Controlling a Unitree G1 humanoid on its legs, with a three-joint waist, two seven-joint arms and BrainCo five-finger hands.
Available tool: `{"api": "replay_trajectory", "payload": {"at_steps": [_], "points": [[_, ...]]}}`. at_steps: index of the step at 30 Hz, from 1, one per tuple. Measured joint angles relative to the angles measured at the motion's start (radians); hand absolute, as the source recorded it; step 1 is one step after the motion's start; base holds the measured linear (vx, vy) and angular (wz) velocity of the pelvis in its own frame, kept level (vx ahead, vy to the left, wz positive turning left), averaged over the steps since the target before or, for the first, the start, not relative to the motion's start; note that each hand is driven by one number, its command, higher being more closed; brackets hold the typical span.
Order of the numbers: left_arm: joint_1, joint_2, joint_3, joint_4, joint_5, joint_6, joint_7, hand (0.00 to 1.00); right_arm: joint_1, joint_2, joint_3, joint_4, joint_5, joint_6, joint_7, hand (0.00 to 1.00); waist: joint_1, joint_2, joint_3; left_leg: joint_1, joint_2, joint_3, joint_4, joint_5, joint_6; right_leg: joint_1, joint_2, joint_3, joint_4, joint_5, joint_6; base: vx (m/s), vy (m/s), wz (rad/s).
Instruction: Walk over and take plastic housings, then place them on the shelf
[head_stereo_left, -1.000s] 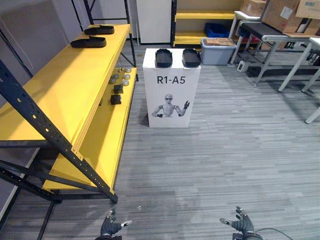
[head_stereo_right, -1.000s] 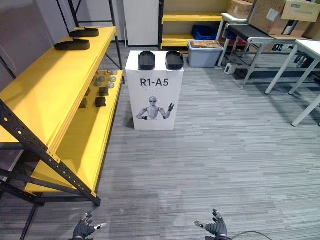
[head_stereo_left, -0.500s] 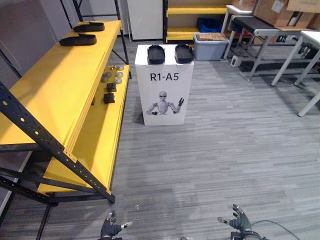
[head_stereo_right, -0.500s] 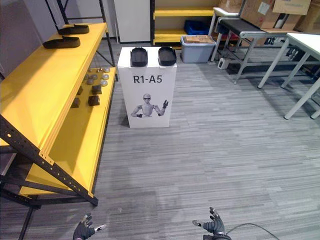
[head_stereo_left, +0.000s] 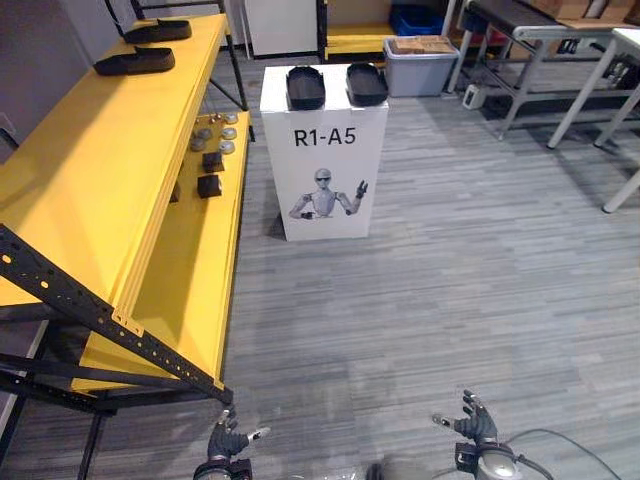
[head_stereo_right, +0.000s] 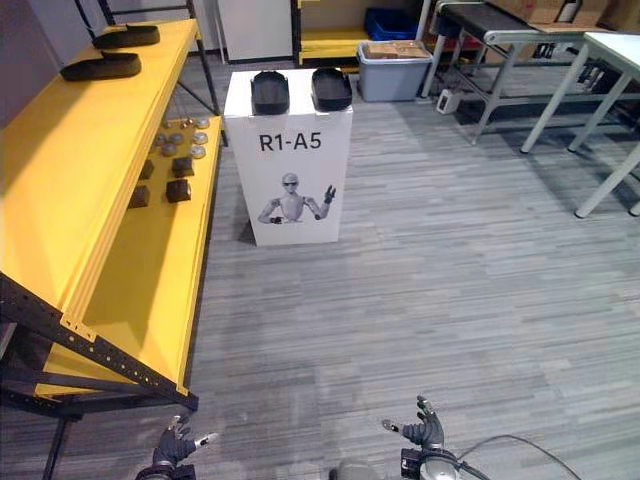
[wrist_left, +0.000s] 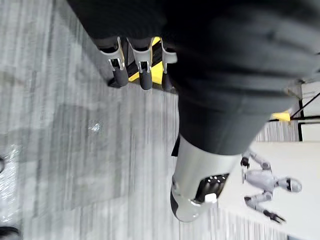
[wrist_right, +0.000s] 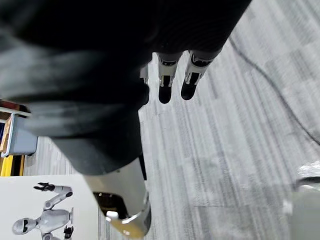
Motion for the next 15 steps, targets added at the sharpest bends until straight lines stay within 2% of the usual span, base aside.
{"api": "replay_trajectory", "payload": {"at_steps": [1,2,3,4,5,7,8,9,10,11,12,13,15], "points": [[-0.008,0.0,-0.001,-0.001,0.0,0.0,0.001,0.0,-0.003,0.0,0.0,0.0,0.0,0.0,-0.001,0.0,-0.002,-0.001,0.006,0.01,0.006,-0.007,-0.007,-0.003,-0.003,-0.016,0.003,-0.002,-0.045,0.009,-0.005,0.34,-0.095,0.42],[-0.039,0.004,-0.003,-0.001,-0.004,0.001,0.005,0.0,-0.009,-0.002,-0.001,0.001,0.001,0.0,-0.006,0.0,-0.013,-0.005,0.025,0.035,0.018,-0.034,-0.027,-0.006,-0.012,-0.035,0.006,-0.001,-0.145,0.067,-0.025,0.31,-0.103,0.69],[-0.061,0.004,-0.019,-0.001,-0.011,0.0,0.01,0.0,-0.011,-0.003,-0.003,0.001,0.001,0.001,-0.01,0.0,-0.032,-0.002,0.032,0.057,0.038,-0.069,-0.059,-0.005,-0.031,-0.036,0.013,-0.001,-0.231,0.171,-0.025,0.45,-0.178,0.79],[-0.069,0.006,-0.026,-0.001,-0.011,0.0,0.013,0.0,-0.013,-0.003,-0.003,0.0,0.001,0.001,-0.013,0.0,-0.038,-0.003,0.03,0.066,0.046,-0.084,-0.075,-0.007,-0.043,-0.033,0.017,-0.001,-0.259,0.234,-0.031,0.54,-0.237,0.67],[-0.088,0.005,-0.039,0.002,-0.012,0.0,0.016,0.0,-0.028,-0.008,-0.007,0.001,0.001,0.002,-0.015,0.0,-0.043,0.006,0.035,0.075,0.077,-0.104,-0.084,-0.015,-0.069,-0.024,0.038,-0.024,-0.255,0.292,-0.104,0.67,-0.307,0.33],[-0.108,-0.001,-0.04,0.001,-0.012,0.001,0.014,0.0,-0.06,-0.007,-0.01,-0.001,0.001,0.004,-0.019,0.0,-0.047,0.007,0.038,0.075,0.098,-0.136,-0.061,0.016,-0.121,-0.051,0.039,-0.052,-0.137,0.217,-0.138,0.59,-0.31,0.26],[-0.108,-0.011,-0.04,0.0,-0.012,-0.001,0.016,0.0,-0.068,-0.008,-0.009,0.0,0.001,0.003,-0.019,0.0,-0.052,0.007,0.039,0.077,0.105,-0.145,0.009,0.042,-0.15,-0.057,0.037,-0.076,-0.052,0.168,-0.145,0.39,-0.24,0.3],[-0.102,-0.015,-0.039,0.004,-0.012,-0.002,0.017,0.0,-0.063,-0.006,-0.007,0.0,0.001,0.002,-0.019,0.0,-0.056,0.008,0.033,0.063,0.109,-0.15,0.077,0.048,-0.147,-0.032,0.035,-0.086,-0.052,0.148,-0.14,0.49,-0.275,0.38],[-0.095,-0.021,-0.037,0.011,-0.012,-0.001,0.017,0.0,-0.047,-0.002,-0.003,0.0,0.002,0.002,-0.019,0.0,-0.056,0.006,0.019,-0.013,0.113,-0.146,0.287,0.079,-0.143,0.063,0.047,-0.086,-0.134,0.089,-0.157,0.58,-0.311,0.25],[-0.086,-0.031,-0.036,0.009,-0.012,-0.003,0.017,0.0,-0.044,-0.004,0.011,0.002,0.003,0.002,-0.02,0.0,-0.042,0.022,0.024,-0.127,0.157,-0.131,0.538,0.15,-0.135,0.14,0.086,-0.084,-0.217,0.097,-0.169,0.58,-0.296,0.12],[-0.083,-0.032,-0.036,0.01,-0.012,-0.003,0.016,0.0,-0.043,0.001,0.017,0.003,0.004,0.002,-0.019,0.0,-0.04,0.025,0.026,-0.177,0.174,-0.122,0.646,0.146,-0.135,0.175,0.104,-0.081,-0.25,0.101,-0.176,0.57,-0.242,-0.3],[-0.063,-0.032,-0.033,0.01,-0.014,0.001,0.016,0.0,-0.041,0.021,0.036,0.009,0.017,0.002,-0.02,0.0,-0.017,0.012,0.037,-0.285,0.191,-0.087,0.846,0.112,-0.14,0.305,0.132,-0.052,-0.347,0.111,-0.192,0.47,-0.167,-0.38],[-0.053,-0.04,-0.037,0.01,-0.017,0.001,0.015,0.0,-0.035,0.031,0.033,0.009,0.027,0.002,-0.021,0.0,0.006,-0.001,0.043,-0.339,0.176,-0.055,0.853,0.09,-0.136,0.375,0.131,-0.025,-0.396,0.111,-0.194,0.44,-0.104,-0.47]]}}
